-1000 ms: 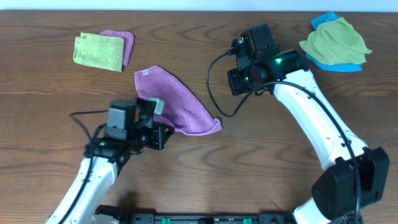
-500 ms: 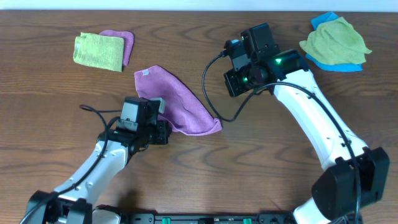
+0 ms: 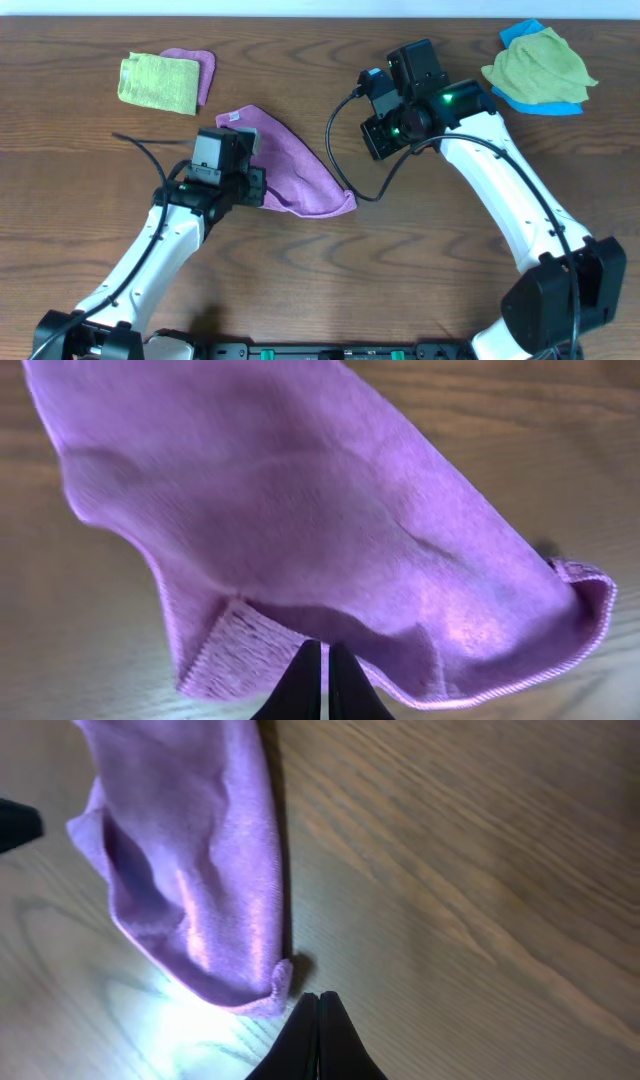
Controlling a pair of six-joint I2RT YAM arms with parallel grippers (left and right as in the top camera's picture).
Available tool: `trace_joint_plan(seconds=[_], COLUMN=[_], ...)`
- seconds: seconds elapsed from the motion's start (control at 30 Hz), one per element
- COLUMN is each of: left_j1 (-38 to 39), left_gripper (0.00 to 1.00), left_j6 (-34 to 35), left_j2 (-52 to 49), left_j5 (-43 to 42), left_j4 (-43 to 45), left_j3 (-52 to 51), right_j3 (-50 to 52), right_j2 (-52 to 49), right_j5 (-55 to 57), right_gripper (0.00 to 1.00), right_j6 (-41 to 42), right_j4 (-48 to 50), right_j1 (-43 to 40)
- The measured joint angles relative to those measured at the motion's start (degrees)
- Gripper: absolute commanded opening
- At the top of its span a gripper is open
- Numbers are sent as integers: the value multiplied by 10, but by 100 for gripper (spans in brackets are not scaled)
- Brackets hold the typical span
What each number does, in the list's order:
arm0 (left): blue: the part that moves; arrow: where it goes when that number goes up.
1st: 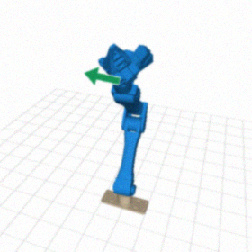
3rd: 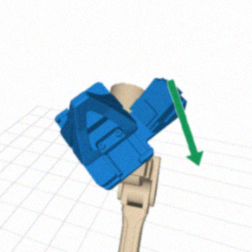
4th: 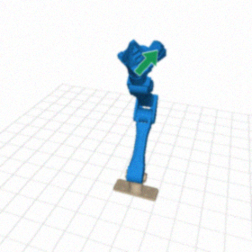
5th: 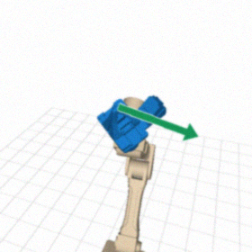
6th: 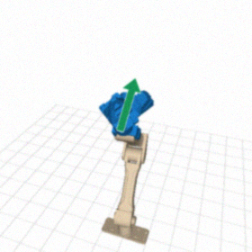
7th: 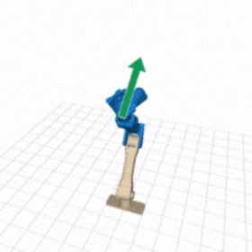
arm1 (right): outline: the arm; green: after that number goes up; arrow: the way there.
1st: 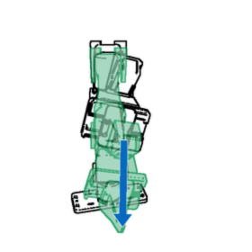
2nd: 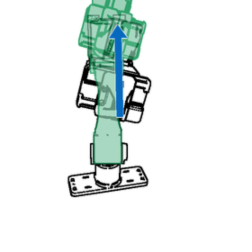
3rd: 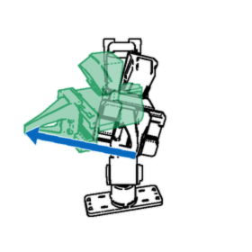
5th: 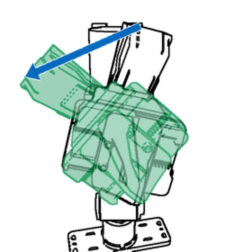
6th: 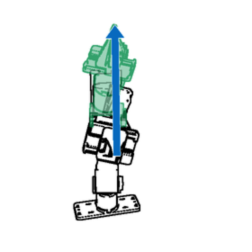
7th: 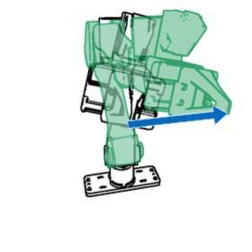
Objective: Fold the cloth
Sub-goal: 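Lower the pink cloth and reach the left gripper to its corner, then grasp the pink cloth's near corner with the left gripper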
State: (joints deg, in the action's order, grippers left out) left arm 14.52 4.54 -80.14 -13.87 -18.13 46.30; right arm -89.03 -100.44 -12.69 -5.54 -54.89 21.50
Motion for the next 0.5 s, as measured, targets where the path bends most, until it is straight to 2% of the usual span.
trace_joint_plan(seconds=[0.3, 0.5], left_j1=[0, 0], left_gripper=[6, 6], left_j6=[-20, -18], left_j2=[0, 0], left_j5=[36, 43], left_j4=[-11, -12], left_j3=[0, 0], right_j3=[0, 0], right_j2=[1, 22], right_j5=[116, 147], right_gripper=[1, 2], right_j6=[35, 40], right_j4=[0, -10], right_j1=[-1, -1])
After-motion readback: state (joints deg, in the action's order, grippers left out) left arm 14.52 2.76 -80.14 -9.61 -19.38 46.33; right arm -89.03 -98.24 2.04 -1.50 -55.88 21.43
